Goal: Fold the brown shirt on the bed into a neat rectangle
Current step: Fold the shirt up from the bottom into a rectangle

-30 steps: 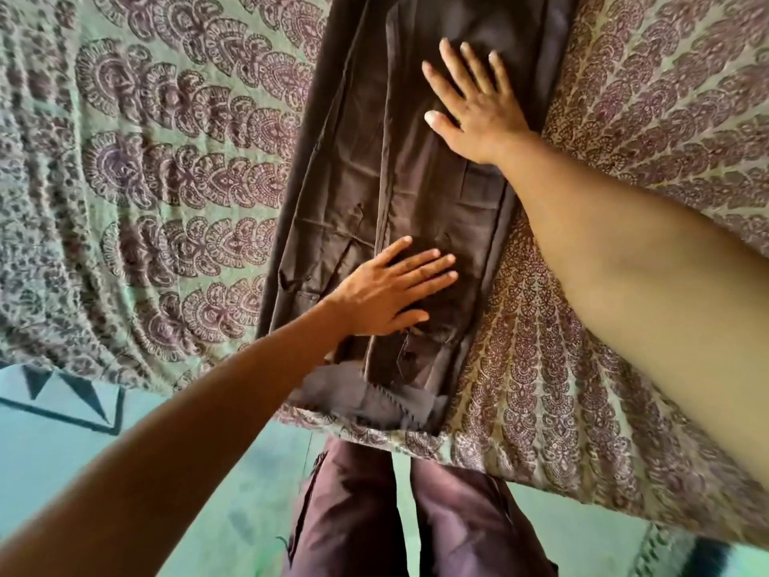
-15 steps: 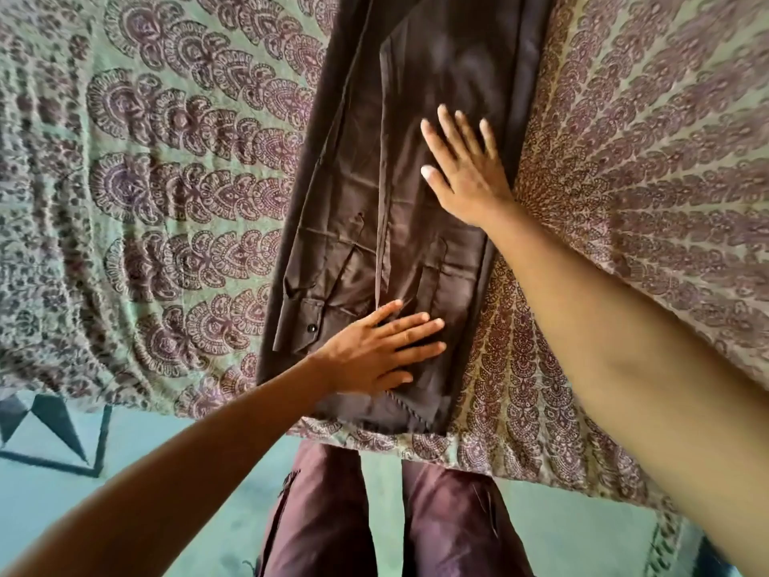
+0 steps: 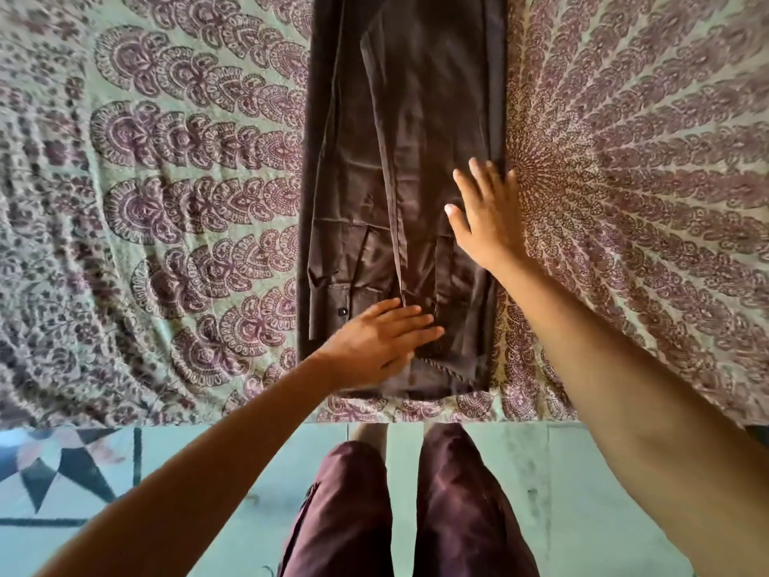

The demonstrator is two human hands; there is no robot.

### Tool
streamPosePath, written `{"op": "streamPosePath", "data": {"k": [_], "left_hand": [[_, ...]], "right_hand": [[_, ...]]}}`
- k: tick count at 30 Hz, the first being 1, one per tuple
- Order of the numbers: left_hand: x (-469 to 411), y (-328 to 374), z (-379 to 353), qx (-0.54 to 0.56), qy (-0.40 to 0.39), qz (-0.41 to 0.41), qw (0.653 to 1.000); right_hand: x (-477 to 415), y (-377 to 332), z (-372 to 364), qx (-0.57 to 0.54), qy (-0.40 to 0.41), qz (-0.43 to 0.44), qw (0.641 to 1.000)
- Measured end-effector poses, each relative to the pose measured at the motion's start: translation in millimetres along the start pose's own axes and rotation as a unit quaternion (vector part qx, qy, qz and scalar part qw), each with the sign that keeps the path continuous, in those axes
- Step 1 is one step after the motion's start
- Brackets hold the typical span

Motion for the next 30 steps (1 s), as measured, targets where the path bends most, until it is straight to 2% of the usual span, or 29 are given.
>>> {"op": "streamPosePath", "data": {"k": [2,4,8,10,15,22,24,27,28,30], "left_hand": [[19.0,-25.2,26.5,-0.002,0.054,0.059,0.997],[42.3,-48.4,40.1,-0.043,0.069,0.068,0.994],[87.2,-82.0,27.7,-0.172,-0.060,0.000,0.983],[96.1,-85.6,20.8,-0.209,-0.081,-0.038,0.974],[93.5,-85.5,13.8,-0.228,-0.073,-0.145,0.960],[96.1,-95.4,8.0,-0.182,-0.059,-0.162,0.968],[93.1,-91.6,10.2,-0.143,-0.023,-0.124,0.982],[86.8,-84.7,21.9,0.012,0.016,0.032,0.999],[82.4,-84.9,30.8,0.096,0.038,0.102,0.989],[71.1,-90.1,55.9,0.228,0.101,0.241,0.938]], "right_hand": [[26.9,-6.9,13.7,-0.014,0.039,0.047,0.998],[69.1,-7.5,12.9,0.015,0.012,0.137,0.990],[155.1,6.3,0.6,0.097,-0.062,0.233,0.966],[181.9,11.3,-3.3,0.112,-0.067,0.263,0.956],[185.5,5.9,-9.9,0.102,-0.078,0.309,0.943],[170.4,0.6,-6.9,0.037,-0.116,0.301,0.946],[167.0,-4.5,-1.2,-0.023,-0.104,0.263,0.959],[152.9,-7.8,20.6,-0.102,-0.037,0.195,0.975],[144.7,-6.7,29.5,-0.131,-0.010,0.150,0.980],[129.4,-2.5,45.2,-0.233,0.033,0.016,0.972]]}}
Point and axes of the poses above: each hand's wrist, its own x-axis away from the middle knuckle, its own z-axis out of the back of the hand, y = z × x, the point moved 5 cm from there along -x, towards the middle knuckle, and after that the axes turned 10 degrees about y, right-handed, at the moved point
